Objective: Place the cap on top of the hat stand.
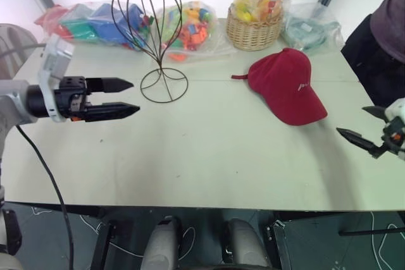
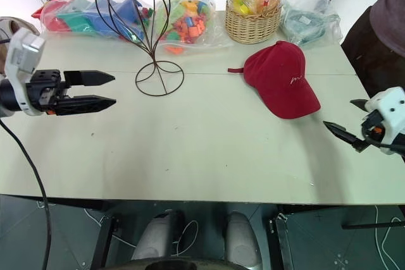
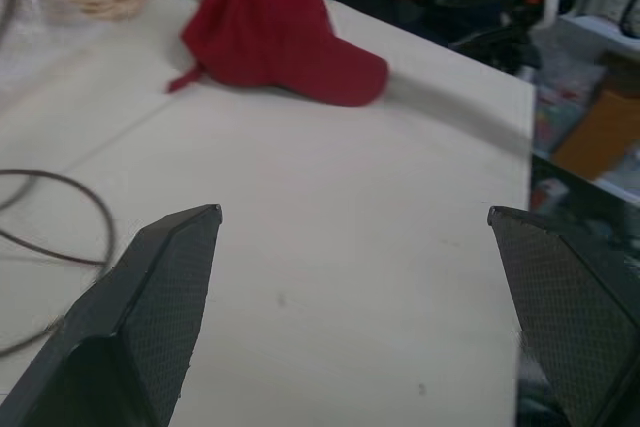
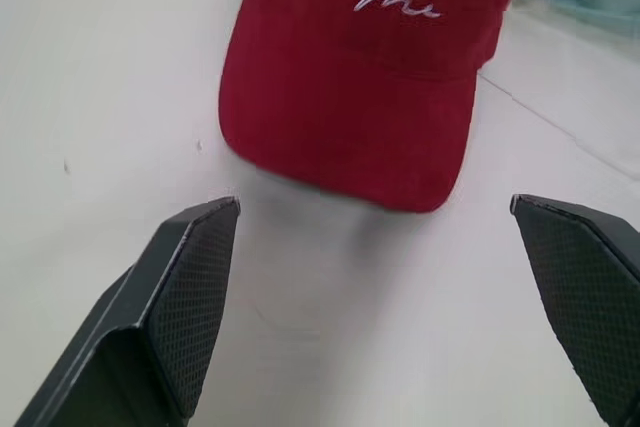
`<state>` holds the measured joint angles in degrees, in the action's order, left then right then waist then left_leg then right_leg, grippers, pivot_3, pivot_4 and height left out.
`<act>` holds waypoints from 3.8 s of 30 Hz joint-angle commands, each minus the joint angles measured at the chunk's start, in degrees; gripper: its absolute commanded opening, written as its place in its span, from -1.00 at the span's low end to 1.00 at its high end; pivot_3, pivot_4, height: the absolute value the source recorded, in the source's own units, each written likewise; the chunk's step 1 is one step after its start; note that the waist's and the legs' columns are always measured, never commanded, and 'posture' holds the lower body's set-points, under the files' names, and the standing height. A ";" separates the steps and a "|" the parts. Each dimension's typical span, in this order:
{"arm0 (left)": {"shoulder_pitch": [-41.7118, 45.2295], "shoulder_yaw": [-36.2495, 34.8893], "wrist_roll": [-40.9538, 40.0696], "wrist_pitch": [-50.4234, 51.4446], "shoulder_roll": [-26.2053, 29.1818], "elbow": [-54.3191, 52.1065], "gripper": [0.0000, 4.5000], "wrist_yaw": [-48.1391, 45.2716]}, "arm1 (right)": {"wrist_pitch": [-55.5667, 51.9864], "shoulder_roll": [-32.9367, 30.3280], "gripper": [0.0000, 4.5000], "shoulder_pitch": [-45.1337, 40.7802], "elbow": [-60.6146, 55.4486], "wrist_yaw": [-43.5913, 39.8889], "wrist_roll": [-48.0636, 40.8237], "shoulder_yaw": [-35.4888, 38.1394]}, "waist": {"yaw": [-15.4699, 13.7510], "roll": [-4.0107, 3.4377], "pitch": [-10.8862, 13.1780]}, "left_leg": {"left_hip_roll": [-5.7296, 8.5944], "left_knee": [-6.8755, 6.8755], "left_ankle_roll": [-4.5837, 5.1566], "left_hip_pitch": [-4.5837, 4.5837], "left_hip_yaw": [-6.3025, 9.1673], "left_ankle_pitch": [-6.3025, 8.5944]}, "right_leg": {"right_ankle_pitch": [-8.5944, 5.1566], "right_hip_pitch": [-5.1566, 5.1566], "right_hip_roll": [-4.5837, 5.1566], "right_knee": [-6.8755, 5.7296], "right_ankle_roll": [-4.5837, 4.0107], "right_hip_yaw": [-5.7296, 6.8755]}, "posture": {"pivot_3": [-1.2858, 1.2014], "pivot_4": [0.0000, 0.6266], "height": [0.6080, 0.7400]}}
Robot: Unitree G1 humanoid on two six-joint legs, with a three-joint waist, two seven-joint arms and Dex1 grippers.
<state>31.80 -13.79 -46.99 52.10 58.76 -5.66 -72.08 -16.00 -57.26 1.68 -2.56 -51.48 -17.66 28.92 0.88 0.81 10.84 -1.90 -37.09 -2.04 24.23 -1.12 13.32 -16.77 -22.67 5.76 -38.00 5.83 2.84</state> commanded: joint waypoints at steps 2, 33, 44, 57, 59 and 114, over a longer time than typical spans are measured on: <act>2.76 1.32 -0.86 0.19 0.51 -0.24 1.00 -1.51 | 18.92 -1.12 0.98 -0.42 0.74 6.95 14.94 -6.54 | -0.12 0.00 0.00 | 0.00 -0.01 0.00 0.01 -0.01 0.00 | 0.00 -0.01 0.00 0.00 0.00 -0.02 | 0.03 -0.52 1.00; 5.01 6.53 1.98 -0.44 -2.07 3.09 1.00 -4.08 | 58.36 -1.44 0.98 -46.69 66.50 98.76 95.26 -63.81 | 2.20 0.27 0.01 | -0.02 0.03 -0.30 -0.37 -0.43 -0.17 | 0.00 -0.11 -0.15 -0.14 -0.02 -0.85 | 0.03 -0.52 1.00; 2.55 5.18 2.17 -1.43 -1.84 2.41 1.00 -3.61 | 54.71 7.25 0.98 -58.13 73.18 109.29 100.43 -77.16 | 3.54 1.05 -0.09 | -0.11 0.11 -0.19 -0.90 -0.45 -0.11 | 0.06 0.26 -0.29 -0.13 -0.11 -1.08 | 0.03 -0.52 1.00; -0.70 2.92 2.36 -3.51 -1.94 3.09 1.00 -2.62 | 53.60 12.83 -0.98 -60.60 75.19 109.44 96.23 -78.91 | 4.82 1.18 -0.12 | -0.47 0.18 -0.15 -0.92 -0.45 -0.08 | 0.18 0.18 -0.66 -0.10 -0.31 -1.16 | 0.03 -0.52 1.00; -0.87 2.71 2.23 -3.57 -1.86 3.01 1.00 -2.51 | 53.23 13.28 -0.98 -60.53 74.93 109.13 95.38 -78.77 | 4.86 1.18 -0.12 | -0.57 0.19 -0.13 -0.93 -0.46 -0.07 | 0.21 0.15 -0.76 -0.10 -0.36 -1.17 | 0.03 -0.52 1.00; 1.04 -17.18 0.56 -4.94 10.14 13.11 1.00 2.91 | 22.67 48.90 -0.98 -71.40 19.87 50.06 68.72 -58.44 | 1.71 0.75 0.14 | -0.90 0.10 -0.13 0.38 -0.68 -0.07 | 0.32 -1.38 -1.09 -0.42 -0.54 -1.30 | 0.03 -0.52 1.00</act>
<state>31.71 -29.09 -45.62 48.05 68.95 8.05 -69.67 6.74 -8.99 -68.47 17.88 -0.96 50.38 -29.23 2.59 1.55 10.98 -2.80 -36.99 -2.17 24.61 -1.81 13.26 -16.45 -24.05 4.67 -38.42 5.29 1.54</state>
